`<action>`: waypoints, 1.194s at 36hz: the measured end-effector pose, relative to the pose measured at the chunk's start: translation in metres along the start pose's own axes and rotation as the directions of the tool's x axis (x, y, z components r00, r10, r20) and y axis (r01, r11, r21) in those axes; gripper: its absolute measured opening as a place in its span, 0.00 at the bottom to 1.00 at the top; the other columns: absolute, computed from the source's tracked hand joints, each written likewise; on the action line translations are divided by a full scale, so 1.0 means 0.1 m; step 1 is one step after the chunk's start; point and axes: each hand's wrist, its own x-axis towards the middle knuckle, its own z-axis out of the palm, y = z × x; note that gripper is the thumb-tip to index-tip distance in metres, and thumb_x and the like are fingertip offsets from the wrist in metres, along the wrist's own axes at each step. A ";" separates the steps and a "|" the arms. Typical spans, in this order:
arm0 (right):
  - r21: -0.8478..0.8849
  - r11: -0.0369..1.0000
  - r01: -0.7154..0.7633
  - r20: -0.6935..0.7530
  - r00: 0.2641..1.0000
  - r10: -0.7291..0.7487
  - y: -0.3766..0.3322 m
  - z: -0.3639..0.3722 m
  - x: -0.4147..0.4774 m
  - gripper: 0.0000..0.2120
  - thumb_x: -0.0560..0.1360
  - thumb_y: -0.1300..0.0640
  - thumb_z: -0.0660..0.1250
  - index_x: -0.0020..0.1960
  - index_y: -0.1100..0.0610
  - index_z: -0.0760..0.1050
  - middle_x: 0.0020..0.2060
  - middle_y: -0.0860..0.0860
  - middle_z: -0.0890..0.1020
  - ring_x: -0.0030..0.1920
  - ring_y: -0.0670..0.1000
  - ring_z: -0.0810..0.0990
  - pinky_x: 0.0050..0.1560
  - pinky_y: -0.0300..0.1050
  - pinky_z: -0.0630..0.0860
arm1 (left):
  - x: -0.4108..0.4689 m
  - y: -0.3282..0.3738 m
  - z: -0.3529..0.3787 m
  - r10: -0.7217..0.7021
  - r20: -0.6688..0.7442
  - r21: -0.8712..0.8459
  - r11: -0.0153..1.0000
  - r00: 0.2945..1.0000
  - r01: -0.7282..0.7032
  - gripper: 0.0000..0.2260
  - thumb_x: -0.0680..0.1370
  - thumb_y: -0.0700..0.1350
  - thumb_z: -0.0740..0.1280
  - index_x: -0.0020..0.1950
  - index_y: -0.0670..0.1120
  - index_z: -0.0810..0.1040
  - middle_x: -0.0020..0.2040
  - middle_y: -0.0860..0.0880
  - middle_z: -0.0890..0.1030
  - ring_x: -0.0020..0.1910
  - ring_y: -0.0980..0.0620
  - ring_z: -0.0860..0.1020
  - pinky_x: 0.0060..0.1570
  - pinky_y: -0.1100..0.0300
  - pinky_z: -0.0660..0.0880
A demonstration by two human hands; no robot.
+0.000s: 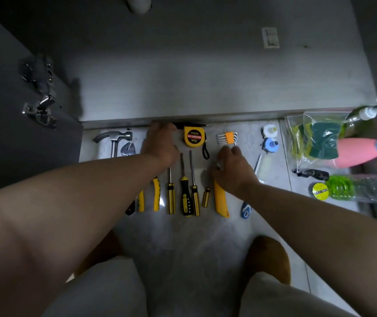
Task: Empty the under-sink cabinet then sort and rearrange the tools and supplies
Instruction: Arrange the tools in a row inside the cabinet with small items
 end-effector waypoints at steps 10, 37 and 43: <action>0.617 0.765 -0.186 -0.001 0.971 0.237 -0.40 -0.13 0.67 0.21 0.78 0.67 0.60 0.70 0.60 0.72 0.55 0.59 0.81 0.52 0.54 0.80 0.53 0.48 0.81 | 0.12 0.01 -0.07 -0.160 0.128 -0.296 0.936 0.979 0.191 0.31 0.79 0.36 0.64 0.81 0.48 0.60 0.79 0.45 0.65 0.76 0.44 0.65 0.72 0.51 0.69; 0.773 0.453 -0.444 0.453 0.886 0.098 0.16 -0.90 0.31 0.09 0.78 0.63 0.69 0.58 0.60 0.82 0.53 0.57 0.86 0.52 0.52 0.85 0.50 0.44 0.84 | -0.18 0.57 -0.09 0.075 0.383 -0.735 0.629 0.921 0.255 0.15 0.81 0.30 0.64 0.67 0.36 0.78 0.64 0.39 0.81 0.66 0.45 0.79 0.68 0.53 0.74; 0.694 0.540 -0.476 0.531 0.845 0.062 0.59 -1.34 0.03 0.10 0.81 0.62 0.64 0.55 0.66 0.81 0.54 0.62 0.85 0.55 0.55 0.86 0.54 0.49 0.83 | -0.30 0.77 0.26 0.119 0.403 -0.505 0.856 0.908 0.112 0.13 0.78 0.30 0.67 0.62 0.39 0.80 0.58 0.37 0.84 0.56 0.42 0.83 0.59 0.49 0.79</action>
